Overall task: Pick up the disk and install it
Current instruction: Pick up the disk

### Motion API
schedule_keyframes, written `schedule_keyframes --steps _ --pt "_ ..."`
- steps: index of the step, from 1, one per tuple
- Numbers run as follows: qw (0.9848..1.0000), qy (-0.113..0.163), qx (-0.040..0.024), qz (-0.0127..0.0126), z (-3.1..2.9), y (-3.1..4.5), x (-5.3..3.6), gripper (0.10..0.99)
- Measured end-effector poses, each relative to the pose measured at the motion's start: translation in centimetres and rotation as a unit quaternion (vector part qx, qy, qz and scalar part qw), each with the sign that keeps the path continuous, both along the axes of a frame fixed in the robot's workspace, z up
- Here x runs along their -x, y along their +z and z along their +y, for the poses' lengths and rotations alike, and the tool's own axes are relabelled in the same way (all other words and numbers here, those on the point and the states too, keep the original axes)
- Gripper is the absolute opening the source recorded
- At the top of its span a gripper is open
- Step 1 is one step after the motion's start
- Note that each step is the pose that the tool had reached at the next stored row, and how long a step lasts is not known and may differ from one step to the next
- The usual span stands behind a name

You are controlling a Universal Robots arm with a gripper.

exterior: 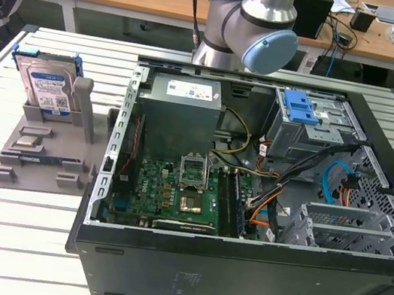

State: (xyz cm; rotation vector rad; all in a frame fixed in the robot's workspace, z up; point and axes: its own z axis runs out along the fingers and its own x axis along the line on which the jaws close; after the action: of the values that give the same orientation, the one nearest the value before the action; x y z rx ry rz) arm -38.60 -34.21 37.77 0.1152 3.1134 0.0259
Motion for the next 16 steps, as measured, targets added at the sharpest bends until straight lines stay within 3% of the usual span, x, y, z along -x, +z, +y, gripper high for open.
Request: schedule_keyframes --steps 2,6,11,14,16 --pt "1.0 0.0 0.0 0.0 0.01 0.0 -0.01 0.106" --pt "0.9997 0.025 0.0 0.0 0.02 0.0 0.0 0.106" --pt "0.9978 0.067 0.0 0.0 0.01 0.0 -0.01 0.106" --pt "0.9959 0.09 0.0 0.0 0.01 0.0 0.0 0.106" --pt "0.9921 0.125 0.0 0.0 0.01 0.0 0.0 0.106"
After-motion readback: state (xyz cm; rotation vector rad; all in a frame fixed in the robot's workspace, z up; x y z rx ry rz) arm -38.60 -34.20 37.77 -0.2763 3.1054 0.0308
